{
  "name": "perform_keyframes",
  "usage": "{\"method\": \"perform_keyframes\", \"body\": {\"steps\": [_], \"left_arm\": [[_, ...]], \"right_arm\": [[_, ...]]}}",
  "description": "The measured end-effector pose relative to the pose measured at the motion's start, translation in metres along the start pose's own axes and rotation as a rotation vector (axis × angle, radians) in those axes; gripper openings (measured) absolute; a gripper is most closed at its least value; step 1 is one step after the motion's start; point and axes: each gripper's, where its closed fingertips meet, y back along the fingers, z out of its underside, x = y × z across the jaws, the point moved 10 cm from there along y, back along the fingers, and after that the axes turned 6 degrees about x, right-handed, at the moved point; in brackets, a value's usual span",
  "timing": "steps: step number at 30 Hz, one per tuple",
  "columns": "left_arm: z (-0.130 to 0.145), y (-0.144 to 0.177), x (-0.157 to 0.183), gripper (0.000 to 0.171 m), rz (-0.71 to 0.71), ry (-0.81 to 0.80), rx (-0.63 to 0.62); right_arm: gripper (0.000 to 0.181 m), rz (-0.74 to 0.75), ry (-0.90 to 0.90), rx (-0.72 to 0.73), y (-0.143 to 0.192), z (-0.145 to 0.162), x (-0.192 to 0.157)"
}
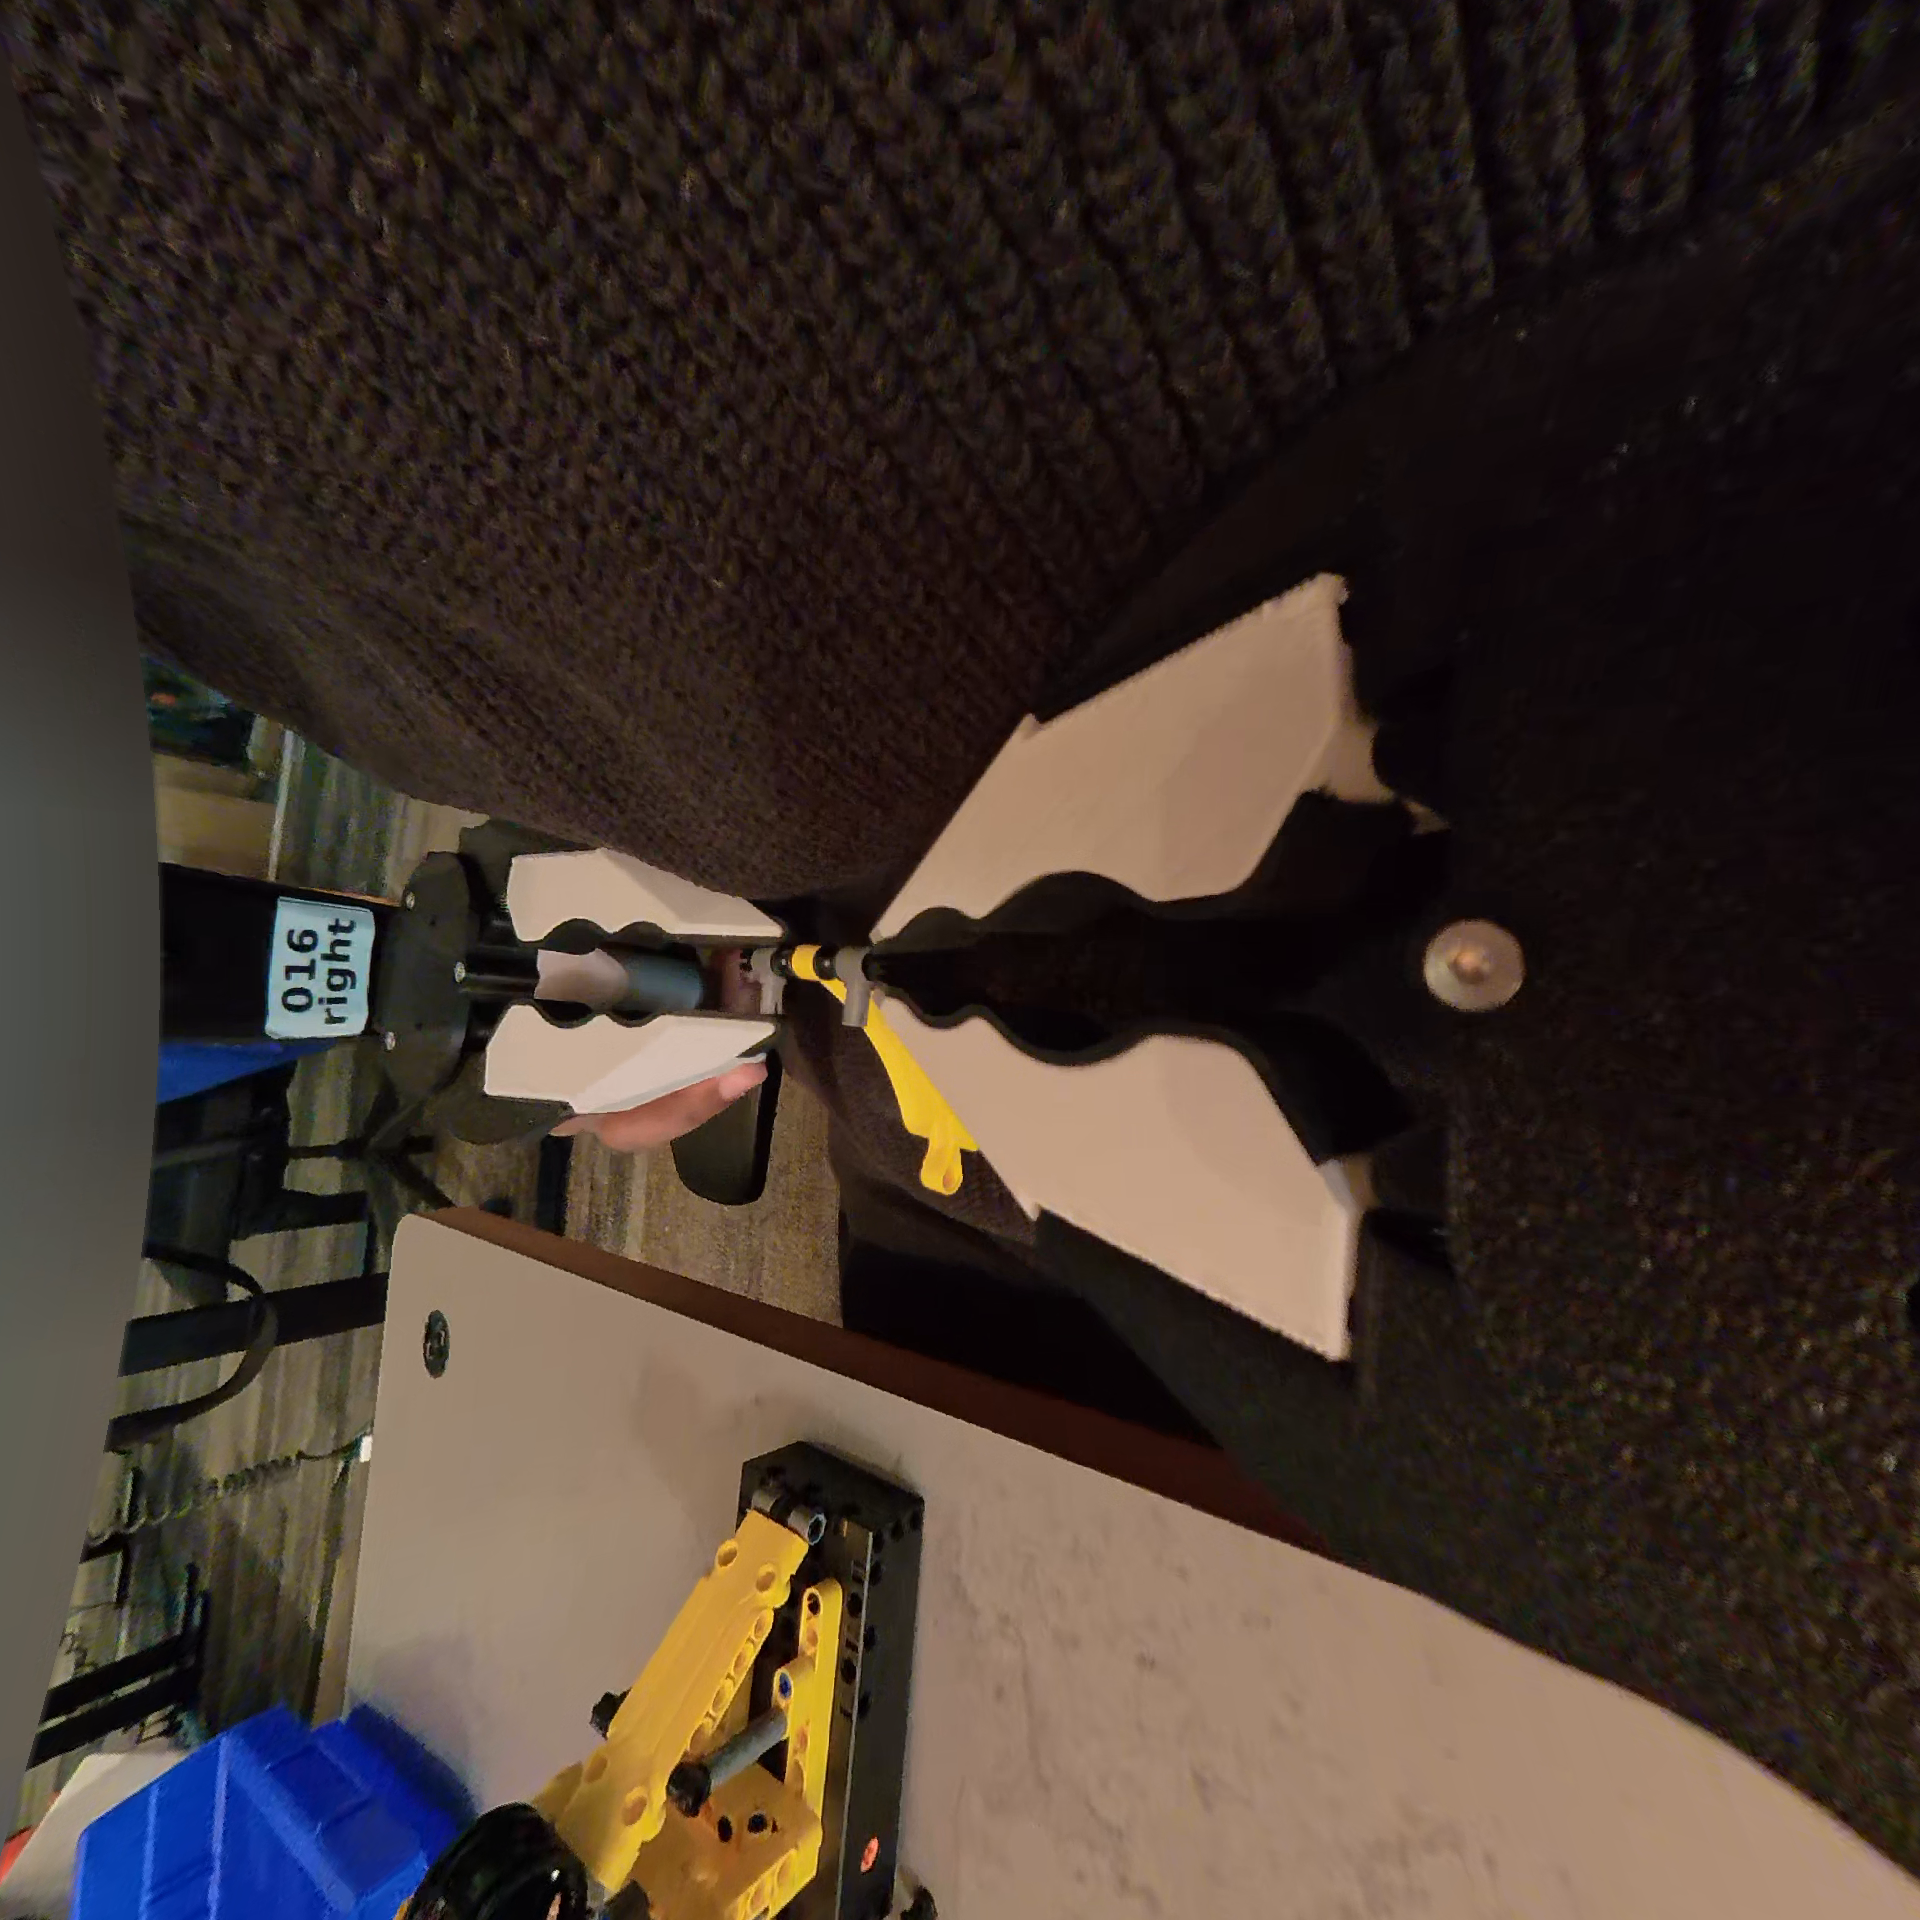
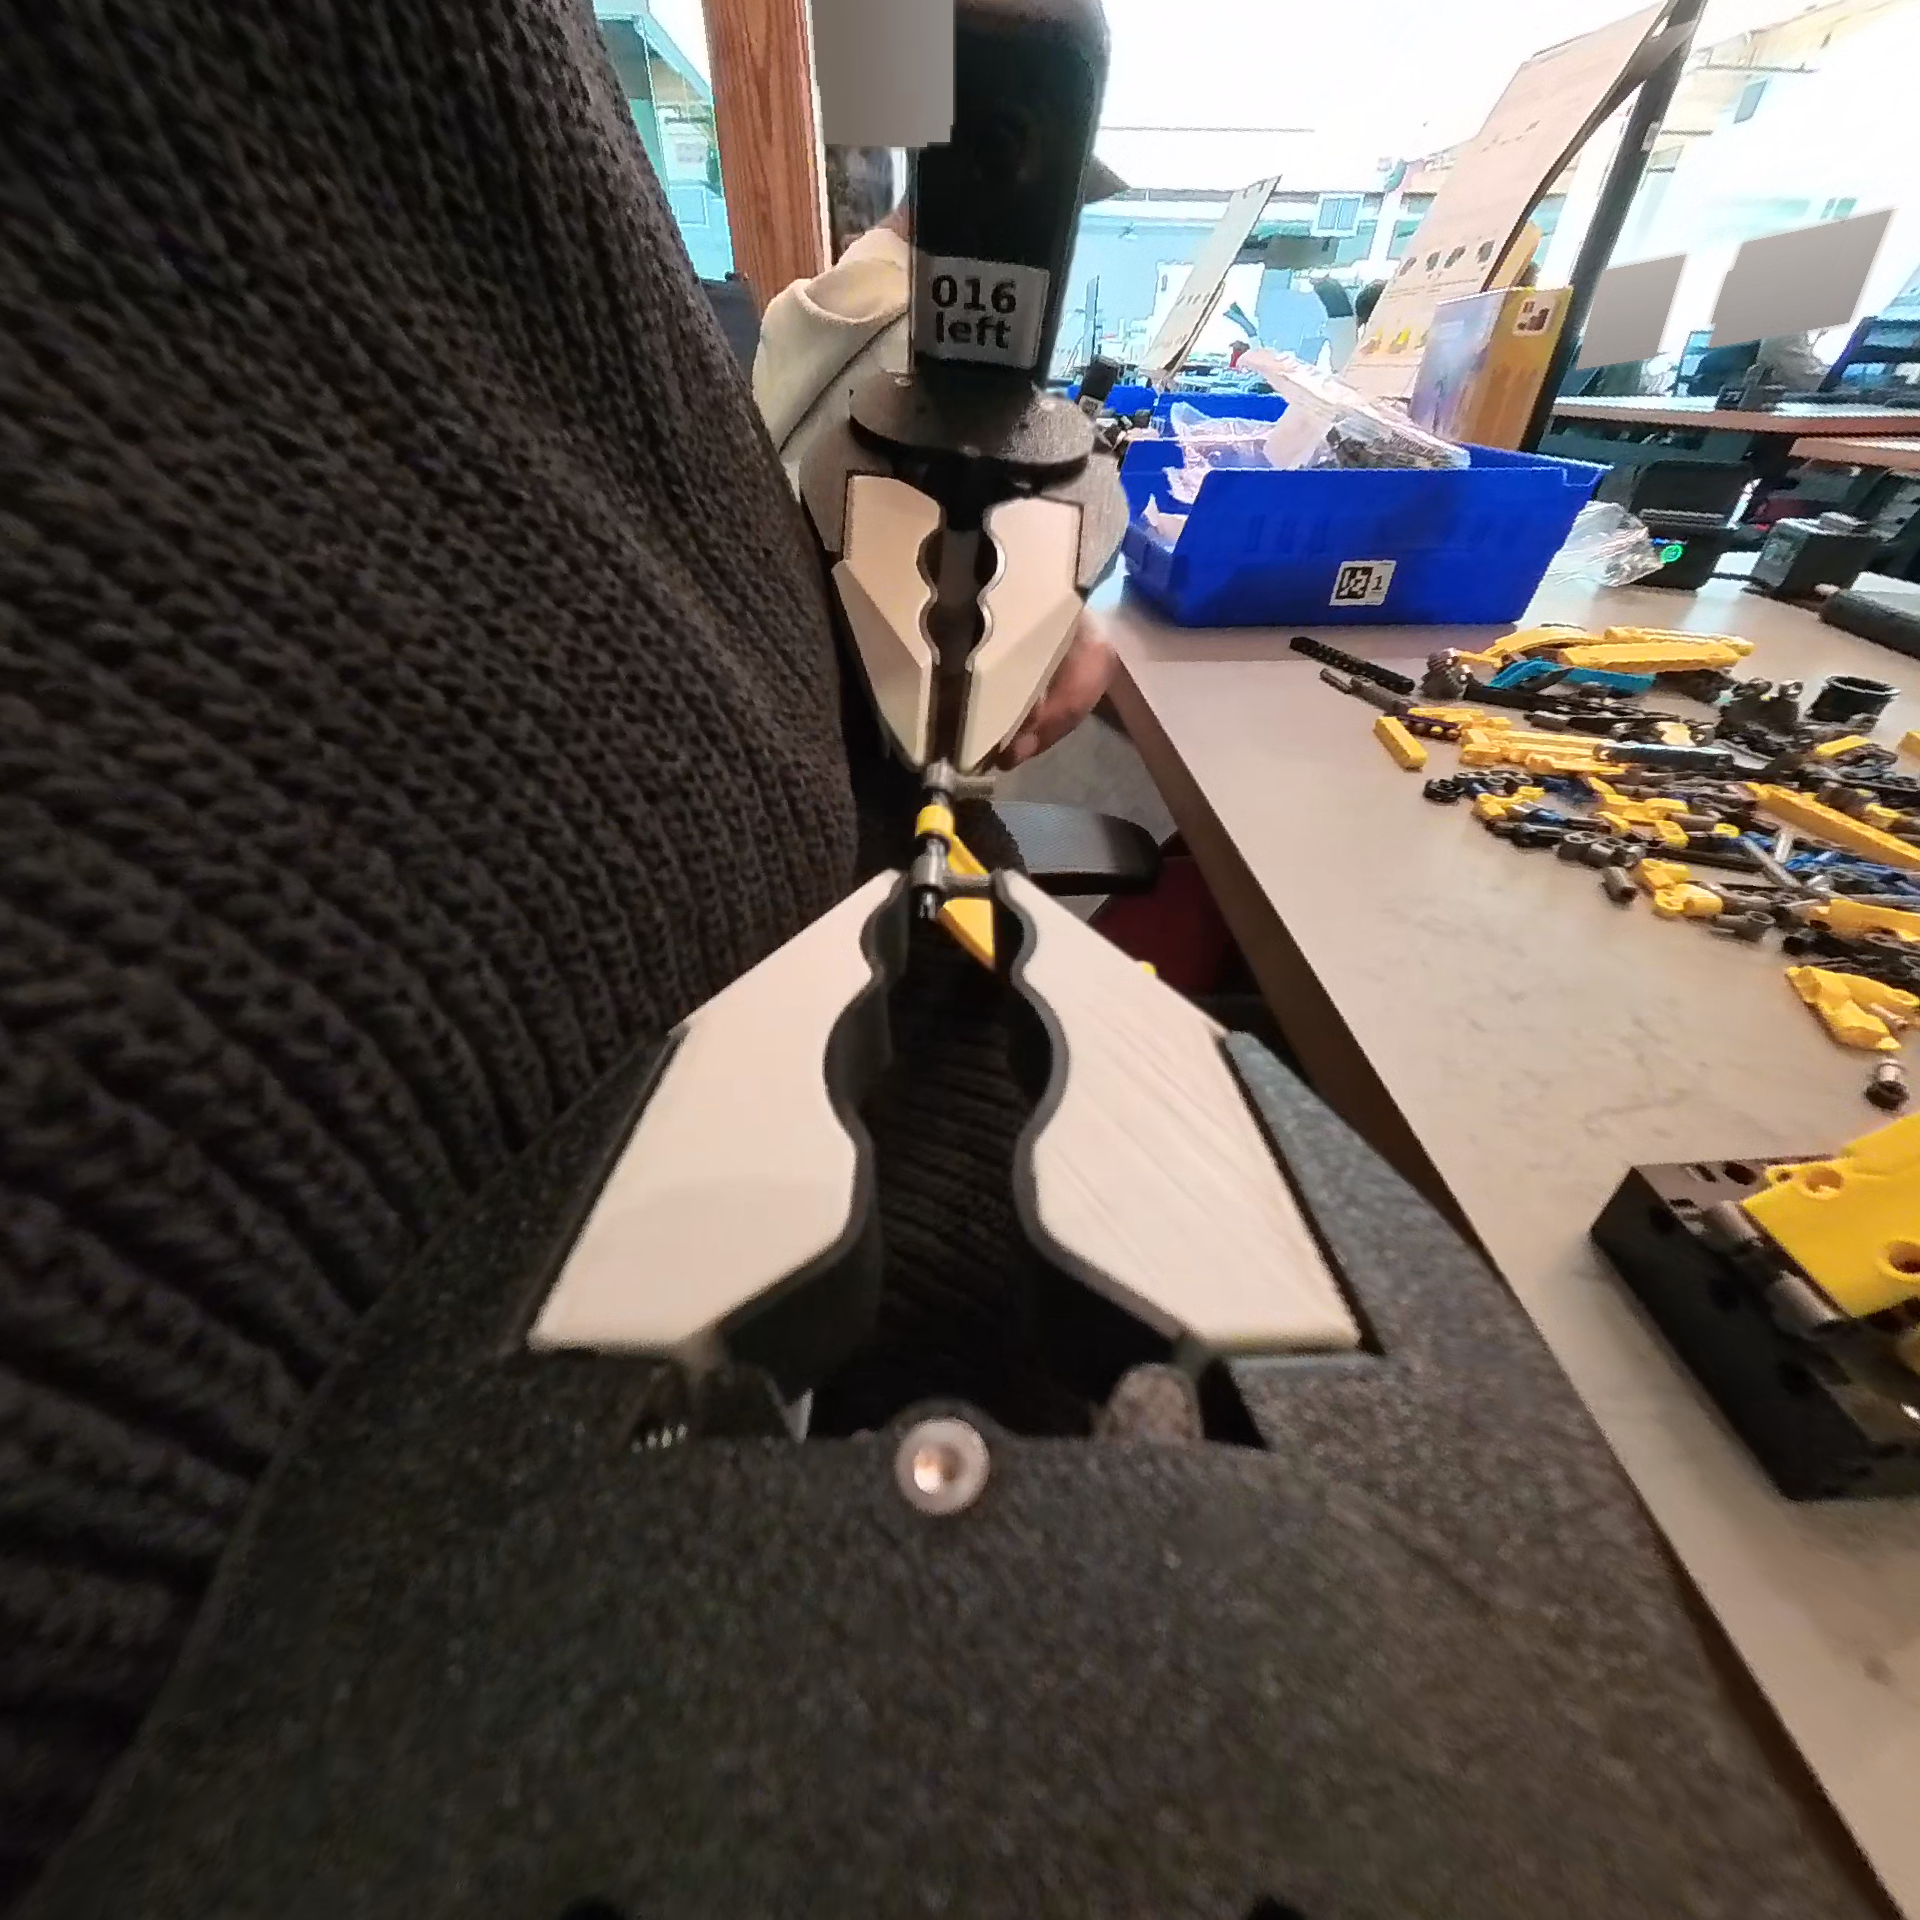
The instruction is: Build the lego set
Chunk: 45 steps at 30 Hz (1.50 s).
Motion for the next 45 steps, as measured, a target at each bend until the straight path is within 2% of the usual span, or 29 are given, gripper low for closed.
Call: {"method": "perform_keyframes", "body": {"steps": [2, 13, 19, 29, 40, 45], "left_arm": [[0.001, -0.001, 0.0, 0.002, 0.007, 0.013, 0.008], [0.005, -0.002, 0.0, 0.002, 0.028, 0.03, -0.01], [0.007, -0.001, 0.0, 0.002, 0.031, 0.03, -0.006], [0.008, 0.0, 0.0, 0.003, 0.03, 0.041, -0.001], [0.009, -0.003, 0.003, 0.003, 0.043, 0.065, 0.007], [0.009, -0.003, 0.005, 0.002, 0.033, 0.079, 0.005]], "right_arm": [[0.015, -0.003, -0.013, 0.001, 0.0, 0.0, 0.0], [0.015, -0.009, -0.028, -0.026, 0.0, -0.001, -0.001], [0.023, -0.004, -0.081, -0.065, 0.006, 0.002, 0.004], [0.005, -0.029, -0.088, -0.034, 0.008, 0.001, -0.001], [0.005, -0.035, -0.06, -0.014, 0.009, -0.002, -0.005], [0.005, -0.039, -0.051, -0.047, 0.008, -0.003, -0.006]]}}
